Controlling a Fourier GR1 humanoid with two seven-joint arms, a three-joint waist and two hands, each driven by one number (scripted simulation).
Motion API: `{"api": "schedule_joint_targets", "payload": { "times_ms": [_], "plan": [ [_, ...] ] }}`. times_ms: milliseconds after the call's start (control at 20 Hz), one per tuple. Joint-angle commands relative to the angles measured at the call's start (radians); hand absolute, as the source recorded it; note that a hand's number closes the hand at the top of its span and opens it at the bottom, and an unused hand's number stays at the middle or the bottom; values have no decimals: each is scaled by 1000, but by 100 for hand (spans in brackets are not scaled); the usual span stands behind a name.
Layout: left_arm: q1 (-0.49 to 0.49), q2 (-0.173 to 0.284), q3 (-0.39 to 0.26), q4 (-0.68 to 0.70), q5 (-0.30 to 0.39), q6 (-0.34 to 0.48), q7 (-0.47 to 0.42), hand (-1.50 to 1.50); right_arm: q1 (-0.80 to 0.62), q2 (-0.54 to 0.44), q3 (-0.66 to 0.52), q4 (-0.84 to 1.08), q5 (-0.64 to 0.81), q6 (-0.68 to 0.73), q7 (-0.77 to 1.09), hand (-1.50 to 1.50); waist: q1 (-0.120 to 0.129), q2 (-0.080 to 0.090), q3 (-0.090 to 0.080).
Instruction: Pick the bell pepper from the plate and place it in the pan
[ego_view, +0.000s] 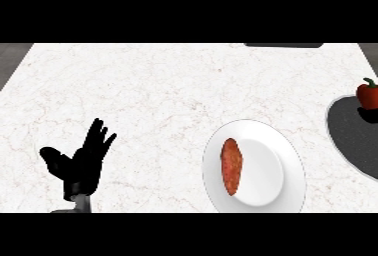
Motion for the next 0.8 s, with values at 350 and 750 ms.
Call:
{"api": "schedule_joint_targets", "payload": {
  "times_ms": [350, 750],
  "plan": [
    [18, -1, -13, 15, 7, -17, 35, 0, -202, -96, -137, 429, -124, -47, -305, -150, 17, 12, -1],
    [41, -17, -13, 0, -5, 12, 25, 0, -235, -86, -379, 460, -457, 178, -530, -150, -10, 3, -2]
  ]
}}
